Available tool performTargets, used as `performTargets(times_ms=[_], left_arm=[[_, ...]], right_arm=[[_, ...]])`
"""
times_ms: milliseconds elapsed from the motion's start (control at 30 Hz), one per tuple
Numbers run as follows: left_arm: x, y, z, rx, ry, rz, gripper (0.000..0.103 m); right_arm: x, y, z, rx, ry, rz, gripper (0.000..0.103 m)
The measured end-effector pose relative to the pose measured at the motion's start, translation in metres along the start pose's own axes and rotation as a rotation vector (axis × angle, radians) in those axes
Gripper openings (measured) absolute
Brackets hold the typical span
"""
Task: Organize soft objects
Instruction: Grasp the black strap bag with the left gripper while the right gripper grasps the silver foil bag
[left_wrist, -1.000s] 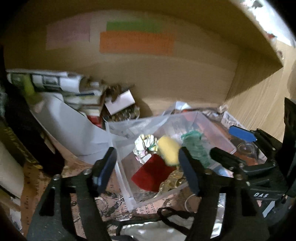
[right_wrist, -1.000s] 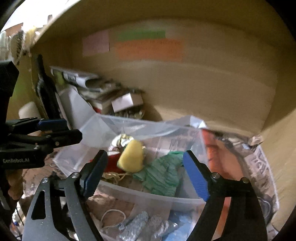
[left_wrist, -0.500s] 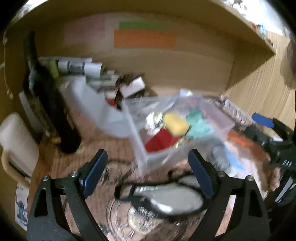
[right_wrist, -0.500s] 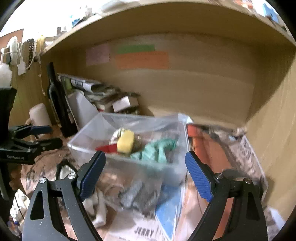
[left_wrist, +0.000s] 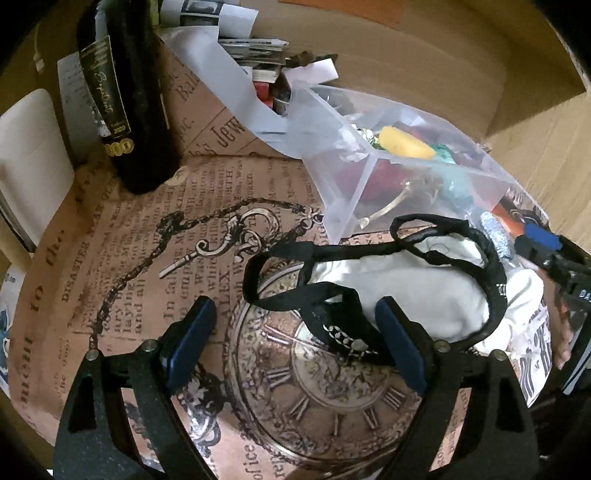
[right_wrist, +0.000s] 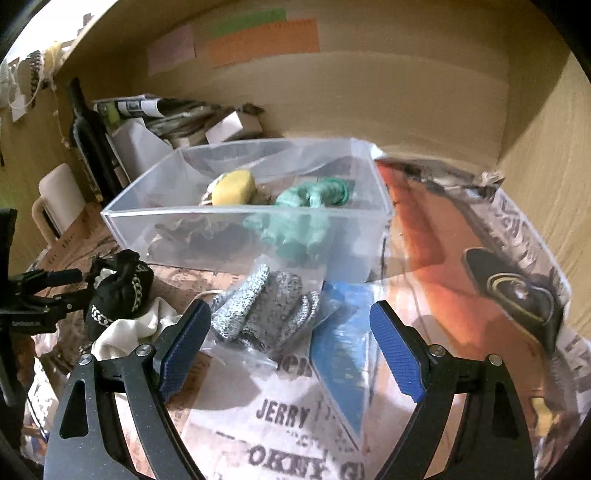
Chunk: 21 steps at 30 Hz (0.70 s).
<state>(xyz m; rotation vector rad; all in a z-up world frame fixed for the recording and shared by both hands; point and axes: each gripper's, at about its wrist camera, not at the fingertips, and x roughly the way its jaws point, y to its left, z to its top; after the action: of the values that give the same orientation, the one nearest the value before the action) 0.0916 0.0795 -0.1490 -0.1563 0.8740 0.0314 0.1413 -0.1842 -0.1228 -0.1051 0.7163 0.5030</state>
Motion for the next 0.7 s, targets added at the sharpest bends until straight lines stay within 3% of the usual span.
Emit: performTargets(times_ms=[200,267,333,567,700], left_arm=[[0.006,-0.010,0.000,0.031,-0.010,-0.026,0.070],[0.007,-0.013,0.000,0.030,-0.010,-0.056,0.050],[0.008,-0.017,0.000,0.038,-0.004,-0.077,0.039],[0.004,-0.024,0.002,0.050,-0.023,-0.071,0.020],[-0.008,-0.024,0.005,0.045,-0.057,-0.050,0.017]], right_arm=[[0.021,0.003,-0.001,-0.003,0.071,0.033,0.085],[0.026,0.005,-0.002,-0.007,0.091,0.044,0.076],[0.030,0.005,-0.005,-0.001,0.115,0.069,0.068],[0.025,0.011,-0.008,-0.013,0.097,0.072,0.043],[0.019,0.012,-0.008,-0.020,0.070,0.066,0.031]])
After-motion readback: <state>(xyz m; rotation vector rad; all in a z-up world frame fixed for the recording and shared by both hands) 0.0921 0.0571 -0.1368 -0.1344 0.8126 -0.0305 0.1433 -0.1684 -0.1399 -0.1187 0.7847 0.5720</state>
